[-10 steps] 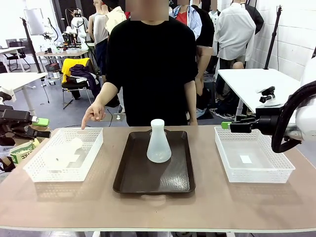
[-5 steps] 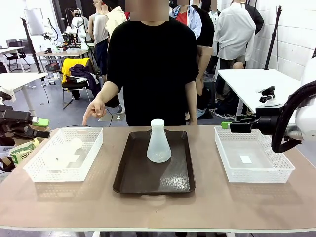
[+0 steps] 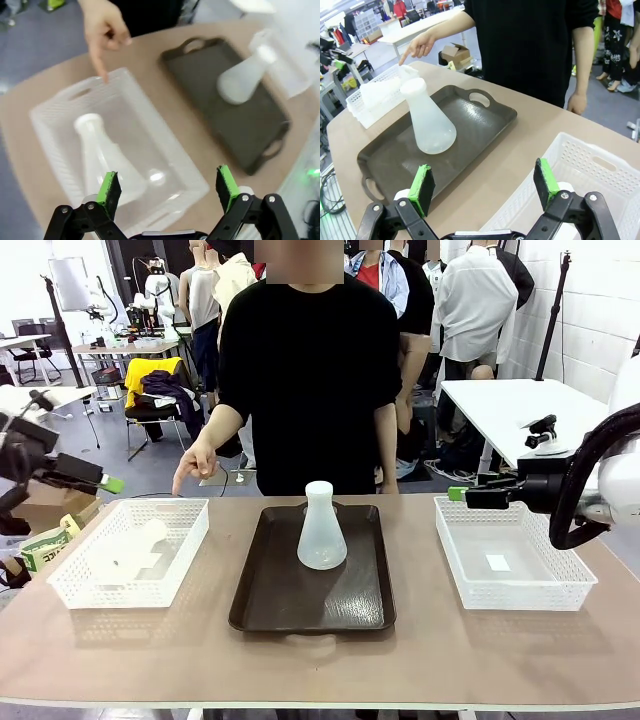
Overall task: Prepare the laboratory tools.
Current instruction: Pick up the Big flask that the person points to.
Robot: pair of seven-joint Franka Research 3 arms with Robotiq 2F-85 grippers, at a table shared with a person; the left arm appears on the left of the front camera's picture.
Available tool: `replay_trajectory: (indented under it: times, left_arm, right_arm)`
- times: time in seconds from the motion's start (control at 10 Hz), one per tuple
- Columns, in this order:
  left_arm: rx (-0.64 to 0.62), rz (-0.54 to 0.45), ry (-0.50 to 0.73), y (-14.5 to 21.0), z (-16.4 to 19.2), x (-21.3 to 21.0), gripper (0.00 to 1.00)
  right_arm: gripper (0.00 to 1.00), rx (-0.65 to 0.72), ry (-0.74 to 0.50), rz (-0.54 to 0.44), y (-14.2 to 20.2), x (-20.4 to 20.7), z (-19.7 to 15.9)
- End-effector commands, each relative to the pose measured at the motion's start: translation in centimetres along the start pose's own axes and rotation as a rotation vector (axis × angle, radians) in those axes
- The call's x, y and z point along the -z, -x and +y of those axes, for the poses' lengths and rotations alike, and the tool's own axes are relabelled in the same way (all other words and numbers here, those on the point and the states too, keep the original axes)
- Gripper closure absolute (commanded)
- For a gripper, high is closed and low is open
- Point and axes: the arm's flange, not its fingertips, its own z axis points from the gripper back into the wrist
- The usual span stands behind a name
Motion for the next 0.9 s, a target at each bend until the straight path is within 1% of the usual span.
replay_trajectory:
  times: [0.0,0.1,0.2,0.3,0.4,0.6,0.8]
  left_arm:
    - [0.058,0.174,-0.203,-2.2,0.2,2.7,0.00]
    - [0.092,0.274,-0.264,-3.1,0.4,4.1,0.00]
    - [0.086,0.372,-0.290,-3.7,0.9,5.8,0.00]
    - [0.075,0.449,-0.259,-4.1,1.2,6.9,0.00]
    - [0.054,0.485,-0.267,-4.4,1.4,7.7,0.00]
    - [0.039,0.543,-0.232,-5.2,1.9,9.2,0.00]
    - [0.024,0.557,-0.216,-5.8,2.7,10.3,0.00]
  right_arm:
    - [0.00,0.008,-0.002,-0.006,0.0,0.0,0.0]
    - [0.00,0.008,-0.002,-0.006,0.0,0.0,0.0]
    - [0.00,0.008,-0.002,-0.006,0.0,0.0,0.0]
    - [0.00,0.008,-0.002,-0.006,0.0,0.0,0.0]
    - [0.00,0.008,-0.002,-0.006,0.0,0.0,0.0]
    - [0.00,0.008,-0.002,-0.006,0.0,0.0,0.0]
    - [0.00,0.008,-0.002,-0.006,0.0,0.0,0.0]
